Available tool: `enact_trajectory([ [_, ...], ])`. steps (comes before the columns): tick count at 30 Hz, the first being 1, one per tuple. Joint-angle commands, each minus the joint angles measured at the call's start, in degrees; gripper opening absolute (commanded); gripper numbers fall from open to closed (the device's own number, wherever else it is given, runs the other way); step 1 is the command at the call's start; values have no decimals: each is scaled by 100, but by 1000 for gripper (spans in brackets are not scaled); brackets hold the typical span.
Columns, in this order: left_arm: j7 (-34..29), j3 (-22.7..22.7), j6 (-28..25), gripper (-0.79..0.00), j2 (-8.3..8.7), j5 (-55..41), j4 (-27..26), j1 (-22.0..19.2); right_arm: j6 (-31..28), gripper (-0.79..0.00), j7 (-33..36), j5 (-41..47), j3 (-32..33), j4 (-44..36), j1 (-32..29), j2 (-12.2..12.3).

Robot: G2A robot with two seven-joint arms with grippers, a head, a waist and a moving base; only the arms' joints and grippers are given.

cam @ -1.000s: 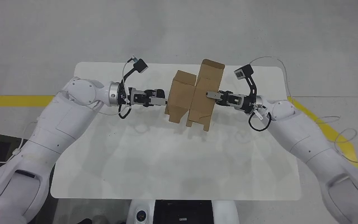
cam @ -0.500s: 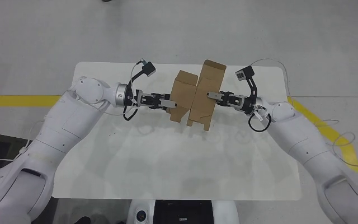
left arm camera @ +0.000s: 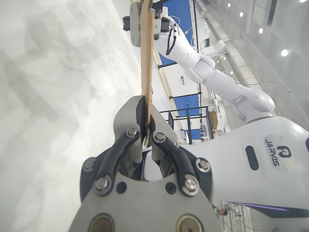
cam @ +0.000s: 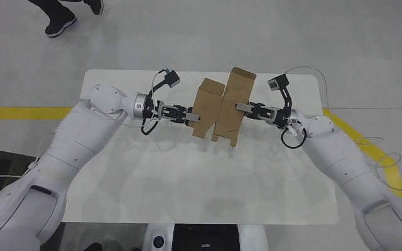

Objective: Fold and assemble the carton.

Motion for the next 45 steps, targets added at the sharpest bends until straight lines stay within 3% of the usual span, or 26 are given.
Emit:
enact_trajectory([
  [1, -134, -29, 77, -785, -9, -28, 99, -32, -92, 0, -92, -86, 123, 65, -38, 26],
  [8, -753, -187, 110, -785, 7, 52, 351, -198, -16, 0, -15, -598, 611, -20, -208, 292],
  [15, -1044, -222, 400, -785, 213, 353, -214, -9, 469, 0, 471, -961, 957, -506, -328, 666],
  [22, -1322, -205, 677, -785, 486, 392, -888, 308, 381, 0, 384, -1221, 1003, -656, -442, 928],
  [32, -1356, 224, 710, -785, 753, 441, -1539, 345, 296, 0, 300, -1257, 137, -1228, -206, 1061],
  [45, -1355, 238, 709, -785, 758, 427, -1544, 339, 301, 0, 306, -1250, 98, -1243, -188, 1063],
])
